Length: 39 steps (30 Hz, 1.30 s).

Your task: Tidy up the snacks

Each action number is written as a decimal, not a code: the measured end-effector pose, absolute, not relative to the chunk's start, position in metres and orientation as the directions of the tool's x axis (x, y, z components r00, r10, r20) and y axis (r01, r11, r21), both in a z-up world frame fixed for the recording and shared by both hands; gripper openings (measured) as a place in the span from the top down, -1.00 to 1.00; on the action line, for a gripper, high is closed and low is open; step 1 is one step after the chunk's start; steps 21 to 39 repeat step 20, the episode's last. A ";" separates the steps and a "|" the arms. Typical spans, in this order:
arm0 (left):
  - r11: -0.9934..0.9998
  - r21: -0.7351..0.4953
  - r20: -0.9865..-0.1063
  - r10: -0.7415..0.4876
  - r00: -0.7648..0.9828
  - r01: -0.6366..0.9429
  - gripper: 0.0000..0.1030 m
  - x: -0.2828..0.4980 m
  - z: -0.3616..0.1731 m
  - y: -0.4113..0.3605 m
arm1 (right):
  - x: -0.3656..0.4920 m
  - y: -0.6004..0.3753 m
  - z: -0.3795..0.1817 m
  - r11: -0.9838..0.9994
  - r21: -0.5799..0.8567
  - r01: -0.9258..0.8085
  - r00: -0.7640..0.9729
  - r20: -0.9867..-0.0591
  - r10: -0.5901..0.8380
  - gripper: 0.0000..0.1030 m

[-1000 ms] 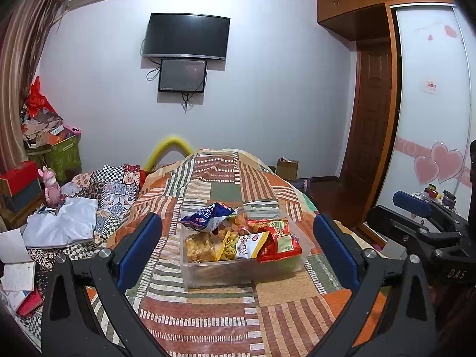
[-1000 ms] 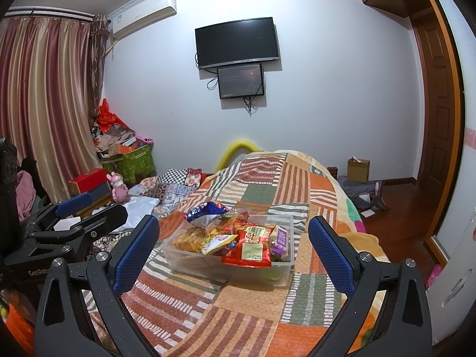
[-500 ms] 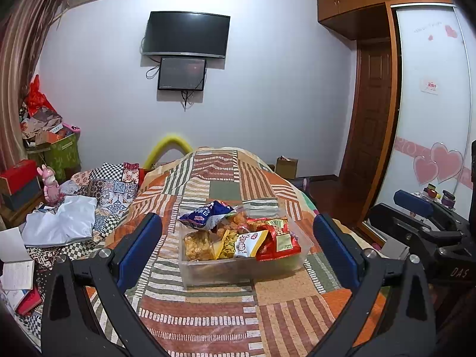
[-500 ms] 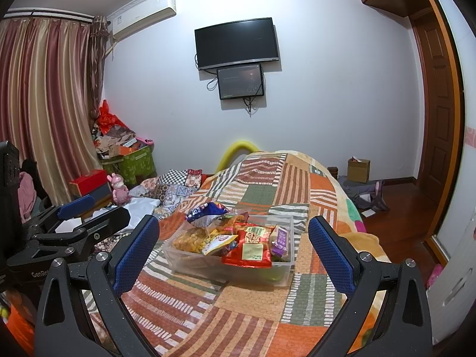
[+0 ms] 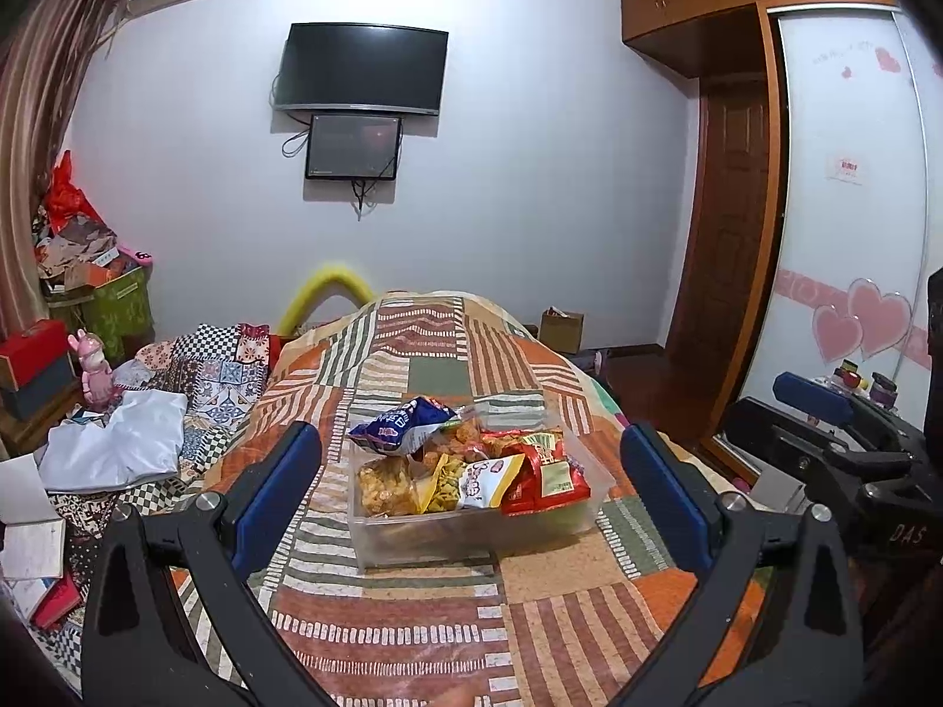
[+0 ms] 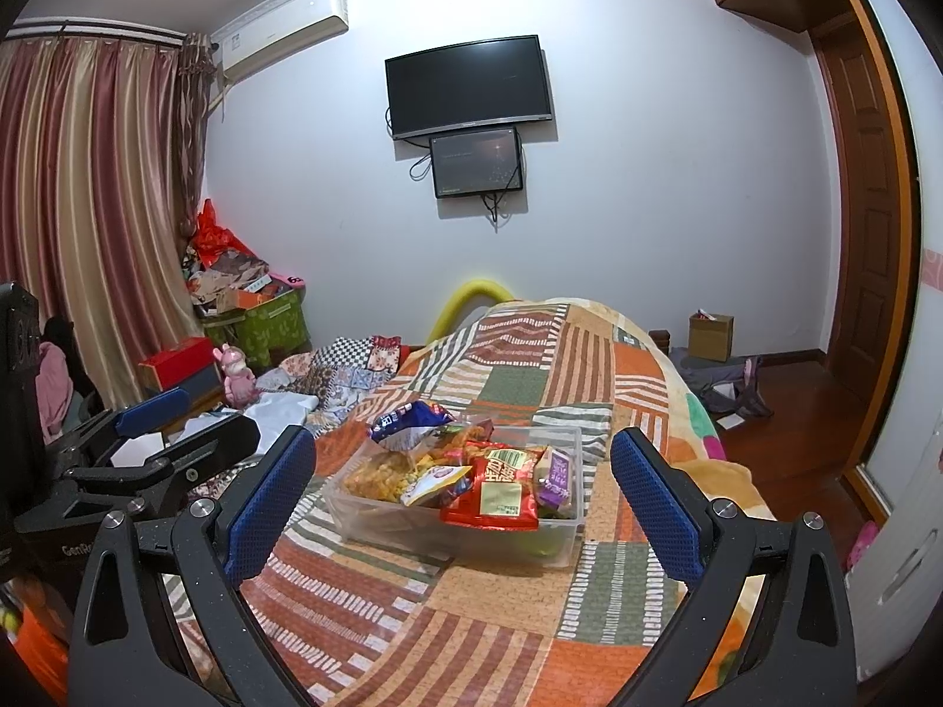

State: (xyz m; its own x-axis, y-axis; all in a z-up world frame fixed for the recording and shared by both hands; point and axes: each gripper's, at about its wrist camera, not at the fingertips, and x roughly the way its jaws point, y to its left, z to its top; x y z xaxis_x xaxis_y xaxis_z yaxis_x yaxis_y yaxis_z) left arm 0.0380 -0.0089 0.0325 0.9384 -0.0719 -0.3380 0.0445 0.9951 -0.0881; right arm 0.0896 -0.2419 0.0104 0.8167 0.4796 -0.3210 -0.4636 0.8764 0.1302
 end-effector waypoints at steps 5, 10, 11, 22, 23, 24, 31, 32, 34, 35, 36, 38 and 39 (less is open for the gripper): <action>0.996 -0.082 -0.340 -0.069 0.938 0.043 -0.99 0.039 0.032 -0.010 | 0.089 -0.242 0.010 0.876 0.130 -0.465 0.816 -0.322 0.481 -0.94; 0.995 -0.091 -0.343 -0.074 0.936 0.045 -0.99 0.040 0.032 -0.009 | 0.089 -0.242 0.010 0.876 0.133 -0.464 0.815 -0.324 0.481 -0.94; 0.995 -0.093 -0.344 -0.075 0.936 0.046 -0.99 0.040 0.032 -0.009 | 0.089 -0.242 0.009 0.876 0.135 -0.464 0.814 -0.325 0.481 -0.94; 0.995 -0.091 -0.349 -0.075 0.934 0.046 -0.99 0.042 0.031 -0.007 | 0.094 -0.243 0.008 0.874 0.136 -0.466 0.810 -0.333 0.483 -0.94; 0.995 -0.091 -0.349 -0.075 0.934 0.046 -0.99 0.042 0.031 -0.007 | 0.094 -0.243 0.008 0.874 0.136 -0.466 0.810 -0.333 0.483 -0.94; 0.995 -0.091 -0.349 -0.075 0.934 0.046 -0.99 0.042 0.031 -0.007 | 0.094 -0.243 0.008 0.874 0.136 -0.466 0.810 -0.333 0.483 -0.94; 0.995 -0.091 -0.349 -0.075 0.934 0.046 -0.99 0.042 0.031 -0.007 | 0.094 -0.243 0.008 0.874 0.136 -0.466 0.810 -0.333 0.483 -0.94; 0.995 -0.091 -0.349 -0.075 0.934 0.046 -0.99 0.042 0.031 -0.007 | 0.094 -0.243 0.008 0.874 0.136 -0.466 0.810 -0.333 0.483 -0.94; 0.995 -0.091 -0.349 -0.075 0.934 0.046 -0.99 0.042 0.031 -0.007 | 0.094 -0.243 0.008 0.874 0.136 -0.466 0.810 -0.333 0.483 -0.94; 0.995 -0.091 -0.349 -0.075 0.934 0.046 -0.99 0.042 0.031 -0.007 | 0.094 -0.243 0.008 0.874 0.136 -0.466 0.810 -0.333 0.483 -0.94; 0.995 -0.091 -0.349 -0.075 0.934 0.046 -0.99 0.042 0.031 -0.007 | 0.094 -0.243 0.008 0.874 0.136 -0.466 0.810 -0.333 0.483 -0.94; 0.995 -0.091 -0.349 -0.075 0.934 0.046 -0.99 0.042 0.031 -0.007 | 0.094 -0.243 0.008 0.874 0.136 -0.466 0.810 -0.333 0.483 -0.94; 0.995 -0.091 -0.349 -0.075 0.934 0.046 -0.99 0.042 0.031 -0.007 | 0.094 -0.243 0.008 0.874 0.136 -0.466 0.810 -0.333 0.483 -0.94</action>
